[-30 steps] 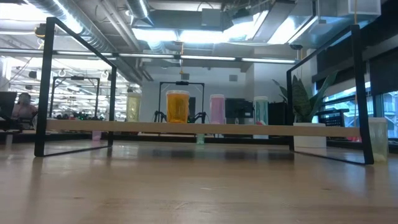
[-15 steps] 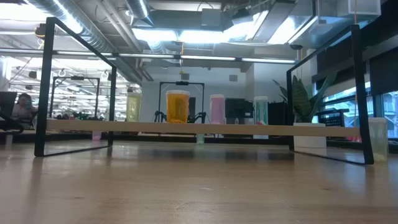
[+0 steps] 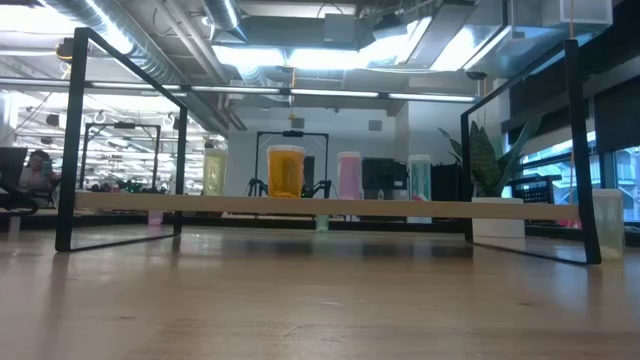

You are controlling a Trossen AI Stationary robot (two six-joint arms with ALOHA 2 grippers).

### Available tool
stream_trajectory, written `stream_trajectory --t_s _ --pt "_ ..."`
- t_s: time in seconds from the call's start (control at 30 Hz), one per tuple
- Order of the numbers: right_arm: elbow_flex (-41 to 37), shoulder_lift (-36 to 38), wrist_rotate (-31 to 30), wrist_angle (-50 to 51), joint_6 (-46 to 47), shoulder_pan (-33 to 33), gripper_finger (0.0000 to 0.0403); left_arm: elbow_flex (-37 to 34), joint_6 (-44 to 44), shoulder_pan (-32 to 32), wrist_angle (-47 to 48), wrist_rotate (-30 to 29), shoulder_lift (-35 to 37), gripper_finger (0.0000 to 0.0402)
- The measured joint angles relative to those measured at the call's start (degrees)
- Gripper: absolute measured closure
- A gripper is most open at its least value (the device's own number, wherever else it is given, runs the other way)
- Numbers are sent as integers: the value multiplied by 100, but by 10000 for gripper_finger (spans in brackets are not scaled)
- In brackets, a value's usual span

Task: Pick and place medicine bottles onto shelf by color
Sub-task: Put the bottom orange pill bottle aligned with the orange pill bottle on the shelf

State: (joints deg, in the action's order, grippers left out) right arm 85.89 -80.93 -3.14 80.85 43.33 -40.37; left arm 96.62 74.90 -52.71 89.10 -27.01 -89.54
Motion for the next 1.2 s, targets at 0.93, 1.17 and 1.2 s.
stream_trajectory --t_s 0.93,1.17,1.2 --pt "0 -703 509 -1640 1491 -2436 153 0 -2059 7 -924 -642 -2 134" --pt "0 -1287 518 -1685 1492 -2519 153 0 -2055 7 -924 -642 -2 134" --pt "-2 -1349 492 -1687 1488 -2517 153 0 -2055 7 -924 -641 -2 134"
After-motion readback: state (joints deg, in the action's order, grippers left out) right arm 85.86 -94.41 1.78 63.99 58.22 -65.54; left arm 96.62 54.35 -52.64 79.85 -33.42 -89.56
